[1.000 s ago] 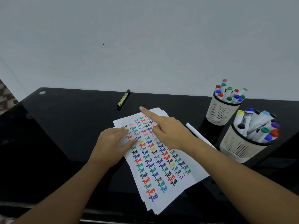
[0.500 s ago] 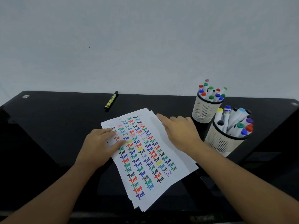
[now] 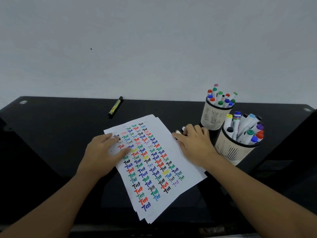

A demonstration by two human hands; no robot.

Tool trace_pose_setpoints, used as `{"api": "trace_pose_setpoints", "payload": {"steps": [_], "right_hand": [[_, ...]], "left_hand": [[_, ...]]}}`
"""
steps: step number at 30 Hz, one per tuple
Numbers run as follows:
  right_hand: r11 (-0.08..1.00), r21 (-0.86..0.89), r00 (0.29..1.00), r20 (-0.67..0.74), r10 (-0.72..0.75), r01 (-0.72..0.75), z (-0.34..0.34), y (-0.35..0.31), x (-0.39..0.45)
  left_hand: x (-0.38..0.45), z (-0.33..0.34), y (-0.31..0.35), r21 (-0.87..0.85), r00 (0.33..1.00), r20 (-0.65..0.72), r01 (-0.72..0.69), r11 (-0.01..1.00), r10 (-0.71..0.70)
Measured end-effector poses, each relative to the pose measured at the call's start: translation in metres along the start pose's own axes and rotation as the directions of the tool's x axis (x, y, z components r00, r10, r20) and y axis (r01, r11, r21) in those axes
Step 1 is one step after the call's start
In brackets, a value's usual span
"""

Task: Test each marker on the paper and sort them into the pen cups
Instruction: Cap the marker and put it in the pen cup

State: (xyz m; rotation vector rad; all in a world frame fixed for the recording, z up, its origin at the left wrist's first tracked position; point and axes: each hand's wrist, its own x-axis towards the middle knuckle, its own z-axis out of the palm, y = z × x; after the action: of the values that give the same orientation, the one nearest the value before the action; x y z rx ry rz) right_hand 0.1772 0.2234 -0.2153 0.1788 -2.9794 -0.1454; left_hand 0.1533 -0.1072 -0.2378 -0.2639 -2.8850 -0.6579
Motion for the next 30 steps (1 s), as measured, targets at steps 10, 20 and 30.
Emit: {"api": "trace_pose_setpoints", "payload": {"steps": [10, 20, 30], "right_hand": [[0.963, 0.184, 0.977, -0.113, -0.18, 0.198, -0.018, -0.067, 0.076], [0.948, 0.044, 0.949, -0.005, -0.316, 0.316, 0.0, -0.161, 0.197], [0.921, -0.093, 0.918, -0.095, -0.385, 0.377, 0.002, -0.172, 0.216]], "left_hand": [[0.004, 0.0, 0.0, 0.067, 0.991, 0.116, 0.052, 0.996, -0.06], [0.007, 0.003, -0.003, 0.039, 0.991, 0.12, 0.048, 0.998, -0.052], [0.008, 0.003, -0.002, 0.036, 0.993, 0.111, 0.04, 0.999, -0.044]]}}
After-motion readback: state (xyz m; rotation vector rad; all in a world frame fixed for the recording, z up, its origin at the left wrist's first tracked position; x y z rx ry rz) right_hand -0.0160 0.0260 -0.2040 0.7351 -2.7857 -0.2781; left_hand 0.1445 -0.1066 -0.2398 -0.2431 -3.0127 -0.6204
